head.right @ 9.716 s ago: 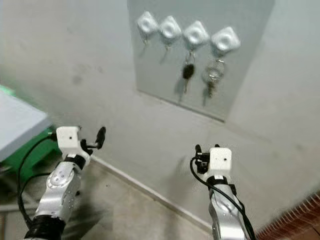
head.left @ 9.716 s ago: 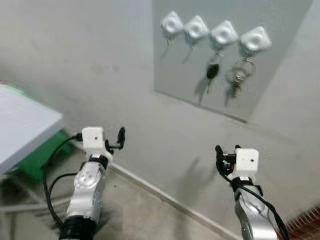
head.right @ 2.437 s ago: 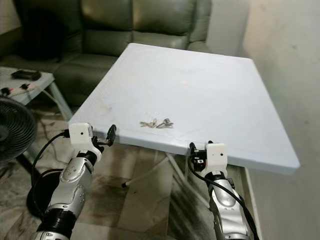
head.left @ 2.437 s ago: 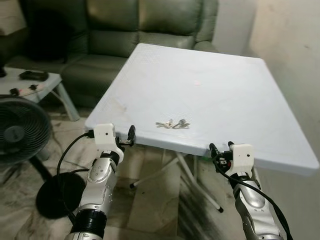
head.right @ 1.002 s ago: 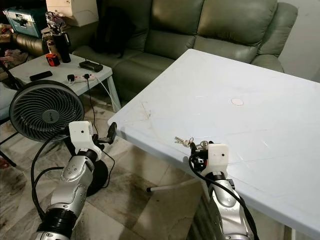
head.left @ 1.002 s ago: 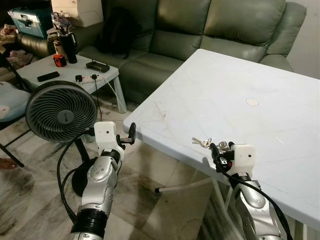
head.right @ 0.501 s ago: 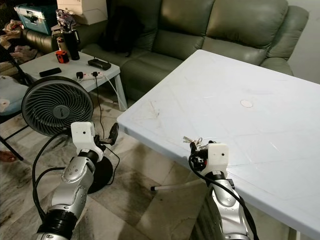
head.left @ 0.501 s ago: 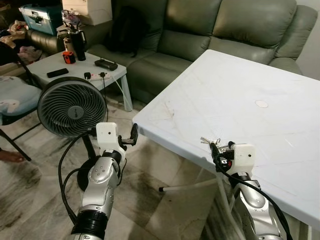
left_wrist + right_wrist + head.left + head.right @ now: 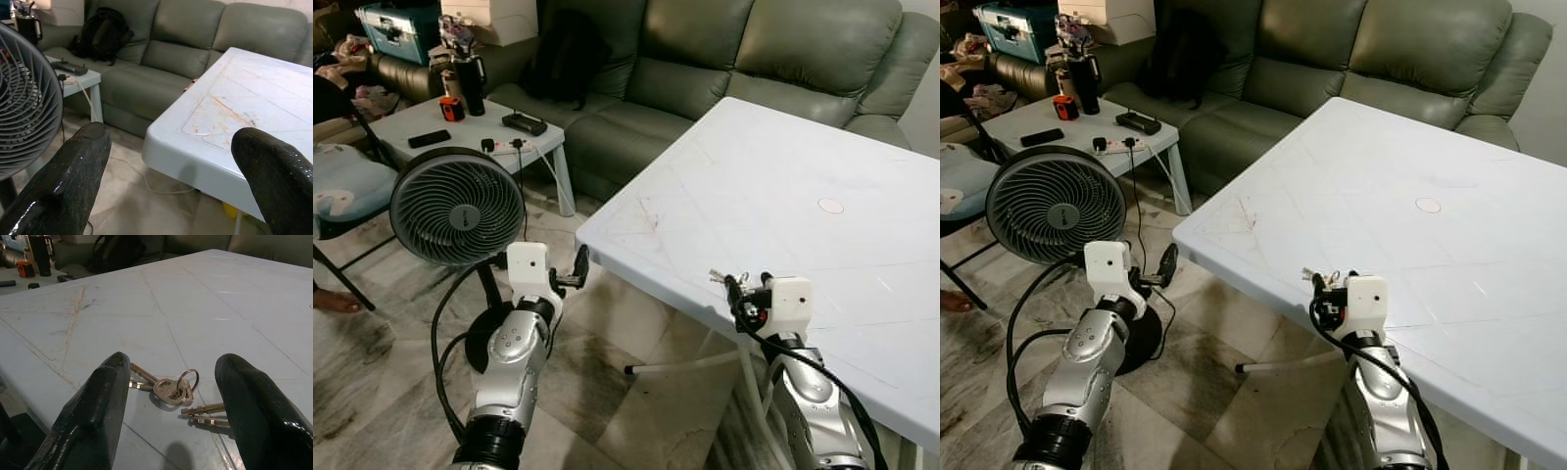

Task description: Hang keys on a hook

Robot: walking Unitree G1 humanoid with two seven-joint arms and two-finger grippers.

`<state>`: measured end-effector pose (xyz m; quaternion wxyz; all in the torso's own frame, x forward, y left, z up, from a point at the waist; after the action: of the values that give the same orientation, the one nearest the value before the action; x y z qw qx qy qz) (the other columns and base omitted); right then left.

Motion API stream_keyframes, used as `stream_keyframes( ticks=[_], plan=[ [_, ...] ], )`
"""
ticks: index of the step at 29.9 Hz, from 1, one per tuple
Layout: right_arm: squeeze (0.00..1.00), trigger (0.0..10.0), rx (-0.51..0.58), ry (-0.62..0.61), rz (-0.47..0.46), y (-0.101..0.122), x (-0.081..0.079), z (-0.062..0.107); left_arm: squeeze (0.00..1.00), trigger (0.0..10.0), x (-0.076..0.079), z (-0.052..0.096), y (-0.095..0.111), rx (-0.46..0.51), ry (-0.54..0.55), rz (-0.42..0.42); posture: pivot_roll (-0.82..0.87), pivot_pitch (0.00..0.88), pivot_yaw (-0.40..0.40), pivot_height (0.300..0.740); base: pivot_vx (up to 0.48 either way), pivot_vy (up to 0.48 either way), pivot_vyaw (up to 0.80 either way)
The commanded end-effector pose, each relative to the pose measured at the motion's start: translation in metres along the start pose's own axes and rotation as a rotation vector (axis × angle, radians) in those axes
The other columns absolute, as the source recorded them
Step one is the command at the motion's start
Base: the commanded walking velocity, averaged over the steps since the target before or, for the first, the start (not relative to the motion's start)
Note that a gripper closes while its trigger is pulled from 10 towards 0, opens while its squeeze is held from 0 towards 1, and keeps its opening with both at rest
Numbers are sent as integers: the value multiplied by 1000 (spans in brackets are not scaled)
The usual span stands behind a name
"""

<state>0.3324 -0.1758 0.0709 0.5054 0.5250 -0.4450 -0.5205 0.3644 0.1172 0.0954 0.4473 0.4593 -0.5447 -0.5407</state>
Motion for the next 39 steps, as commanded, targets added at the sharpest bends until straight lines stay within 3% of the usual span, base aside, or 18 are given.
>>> stream_keyframes(
  ticks=[1,13,17,19,25,39],
  plan=[
    [0,10000,-11,-23,3,-1,5,0,0,10000,2,-1,6,22,-11,-8,66,0,-33,740,0,0,0],
    [0,10000,-22,-73,4,-2,11,-1,0,10000,6,0,8,33,-35,-9,66,0,-33,740,0,0,0],
    [0,10000,-29,-98,5,-2,14,-4,0,10000,13,1,9,40,-74,-25,67,0,-33,740,0,0,0],
    [0,10000,-29,-122,11,2,18,-10,0,10000,27,3,11,51,-137,-54,69,0,-32,740,0,0,0],
    [0,10000,-22,-123,18,16,23,-26,0,10000,49,8,11,60,-236,-108,73,0,-32,740,0,0,0],
    [0,10000,-32,-81,100,52,30,-54,0,10000,52,9,13,57,-238,-103,77,0,-39,740,0,0,0]
  ],
)
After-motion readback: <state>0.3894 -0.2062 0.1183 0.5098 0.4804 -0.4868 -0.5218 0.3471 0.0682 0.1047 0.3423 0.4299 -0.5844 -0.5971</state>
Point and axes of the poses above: a point about 5 cm out from each wrist's last joint towards the gripper, its own z axis pointing back from the gripper into the wrist, its own y axis along the axis of the wrist's last joint, x = y × z, the point moved 5 cm from there along -z, pointing out of the wrist towards the gripper, and after that the axes turned 7 degrees about -z, right-handed, at the moved point
